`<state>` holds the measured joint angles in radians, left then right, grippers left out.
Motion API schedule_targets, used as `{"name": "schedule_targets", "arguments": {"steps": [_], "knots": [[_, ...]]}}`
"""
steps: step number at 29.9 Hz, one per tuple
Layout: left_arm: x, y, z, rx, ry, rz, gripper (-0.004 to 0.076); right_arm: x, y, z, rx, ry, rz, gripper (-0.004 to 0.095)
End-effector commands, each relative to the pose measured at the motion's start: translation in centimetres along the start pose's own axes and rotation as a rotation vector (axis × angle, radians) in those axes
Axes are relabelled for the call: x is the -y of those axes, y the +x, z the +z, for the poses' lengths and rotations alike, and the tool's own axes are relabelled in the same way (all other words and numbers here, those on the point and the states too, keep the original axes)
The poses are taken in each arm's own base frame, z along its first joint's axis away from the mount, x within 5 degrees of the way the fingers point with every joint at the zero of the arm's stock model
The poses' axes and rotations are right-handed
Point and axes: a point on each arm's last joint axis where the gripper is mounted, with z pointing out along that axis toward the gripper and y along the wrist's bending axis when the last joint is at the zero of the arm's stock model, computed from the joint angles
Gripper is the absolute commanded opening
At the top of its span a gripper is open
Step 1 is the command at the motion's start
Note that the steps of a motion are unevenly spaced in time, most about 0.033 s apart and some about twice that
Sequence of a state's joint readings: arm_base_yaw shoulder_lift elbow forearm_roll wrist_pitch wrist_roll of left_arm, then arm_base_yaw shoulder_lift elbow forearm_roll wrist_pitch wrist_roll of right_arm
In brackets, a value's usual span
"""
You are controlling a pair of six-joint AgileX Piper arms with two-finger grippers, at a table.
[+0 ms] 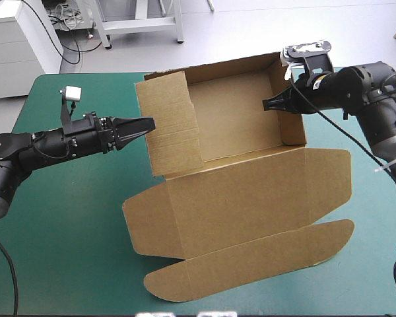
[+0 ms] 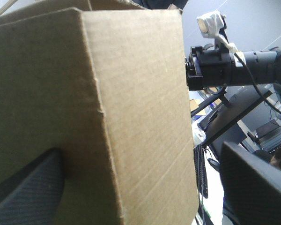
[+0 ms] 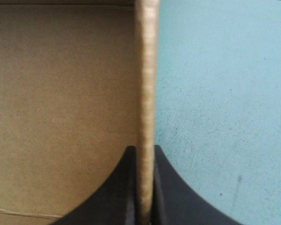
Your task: Fold the box
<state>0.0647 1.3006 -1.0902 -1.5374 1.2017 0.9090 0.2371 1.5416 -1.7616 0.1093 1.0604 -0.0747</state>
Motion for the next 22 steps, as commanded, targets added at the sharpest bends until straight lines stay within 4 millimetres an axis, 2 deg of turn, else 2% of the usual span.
{"name": "schedule_targets", "arguments": {"steps": [1,10,17,22], "knots": [[2.8,-0.6,0.1,-0.016,0.048,0.055,0.0637,-0.4,-1.3,-2.6,0.154,-0.015,0.017,-0.0017],[5.7,-0.8,2.5,-0.041,-0.351,0.104,0.0637,-1.6,-1.6,-2.5,0.182,-0.009,-0.005,-0.0015],[5.2,0.5,4.0,-0.052,-0.598,0.076,0.0637,-2.9,-1.8,-2.5,0.214,-0.032,-0.015,-0.0015],[4.9,0.4,4.8,0.023,-0.663,0.045,0.0637,-4.0,-1.9,-2.5,0.233,-0.014,-0.046,-0.0015]]}}
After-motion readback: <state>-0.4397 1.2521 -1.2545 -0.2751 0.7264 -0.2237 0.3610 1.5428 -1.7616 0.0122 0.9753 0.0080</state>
